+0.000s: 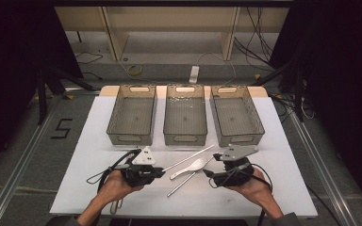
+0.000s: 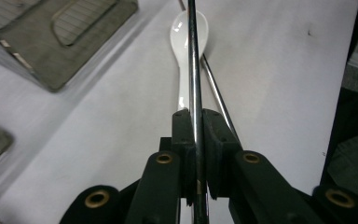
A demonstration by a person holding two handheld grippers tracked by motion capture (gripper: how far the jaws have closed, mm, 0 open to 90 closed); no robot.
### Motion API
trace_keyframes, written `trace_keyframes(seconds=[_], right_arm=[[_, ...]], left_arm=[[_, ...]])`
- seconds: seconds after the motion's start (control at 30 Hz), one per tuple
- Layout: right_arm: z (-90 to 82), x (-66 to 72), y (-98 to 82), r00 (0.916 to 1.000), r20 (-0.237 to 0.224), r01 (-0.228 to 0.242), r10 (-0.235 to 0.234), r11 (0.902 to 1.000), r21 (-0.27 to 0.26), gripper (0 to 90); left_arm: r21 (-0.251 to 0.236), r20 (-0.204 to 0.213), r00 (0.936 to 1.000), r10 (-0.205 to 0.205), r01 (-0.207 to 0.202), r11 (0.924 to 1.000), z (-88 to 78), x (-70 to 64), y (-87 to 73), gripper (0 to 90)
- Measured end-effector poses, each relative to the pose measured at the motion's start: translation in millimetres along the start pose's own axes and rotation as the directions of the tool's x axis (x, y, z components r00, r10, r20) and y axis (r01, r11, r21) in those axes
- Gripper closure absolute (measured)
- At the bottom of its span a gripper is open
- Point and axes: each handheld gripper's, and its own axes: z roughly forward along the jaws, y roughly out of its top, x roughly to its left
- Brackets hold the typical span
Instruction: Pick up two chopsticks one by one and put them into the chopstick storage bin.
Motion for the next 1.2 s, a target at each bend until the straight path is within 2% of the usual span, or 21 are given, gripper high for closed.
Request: trace_keyframes(seconds=[0.1,0.2,0.27,0.37,0.5,0.6,0.77,0.9,1.1,1.2], right_arm=[[-7.0,-4.1,-12.7,0.9969,0.019,-0.076,0.076,0.9962,-0.044,34.0],[-12.8,-4.4,-19.3,0.9932,0.019,-0.113,0.115,0.9901,-0.084,32.9],[-15.3,-2.9,-21.7,0.992,0.018,-0.123,0.125,0.988,-0.094,32.4],[-15.9,0.5,-25.0,0.9922,0.031,-0.118,0.12,0.9899,-0.08,29.9],[-17.0,1.7,-28.4,0.9894,0.038,-0.137,0.14,0.9866,-0.089,26.9],[-18.1,-1.0,-31.8,0.9848,0.041,-0.163,0.169,0.9801,-0.113,26.7],[-20.8,-3.5,-35.9,0.9772,0.035,-0.202,0.209,0.9674,-0.153,26.7],[-21.6,-1.6,-37.6,0.9775,0.037,-0.2,0.208,0.9684,-0.149,26.4],[-20.9,1.1,-39.3,0.9784,0.034,-0.197,0.204,0.971,-0.135,26.3],[-22.4,1.6,-40.0,0.9777,0.037,-0.2,0.207,0.9704,-0.135,26.2]], left_arm=[[-0.015,-0.013,0.9994,-0.031,0.031,0.9994,-3.7,4.9,-1.3,83.7],[-0.026,-0.028,0.9984,-0.05,0.049,0.9985,-6.1,8.6,-2.2,83.7],[-0.033,-0.039,0.9971,-0.065,0.064,0.9974,-8.4,10.9,-2.5,83.7],[-0.046,-0.058,0.9943,-0.09,0.087,0.9951,-12.8,15.6,-3.2,83.7],[-0.076,-0.086,0.9878,-0.13,0.123,0.9895,-19.6,23.8,-5.6,83.7],[-0.102,-0.116,0.9805,-0.159,0.147,0.9839,-25.1,29.3,-7.1,83.7],[-0.126,-0.143,0.9693,-0.2,0.183,0.9751,-31.8,38.1,-10.0,83.7],[-0.145,-0.167,0.956,-0.241,0.218,0.9651,-37.1,47.1,-12.9,83.7],[-0.167,-0.202,0.9415,-0.269,0.238,0.9568,-43.7,58.1,-13.4,83.7],[-0.188,-0.222,0.9321,-0.286,0.247,0.9507,-46.9,63.7,-12.3,83.7]])
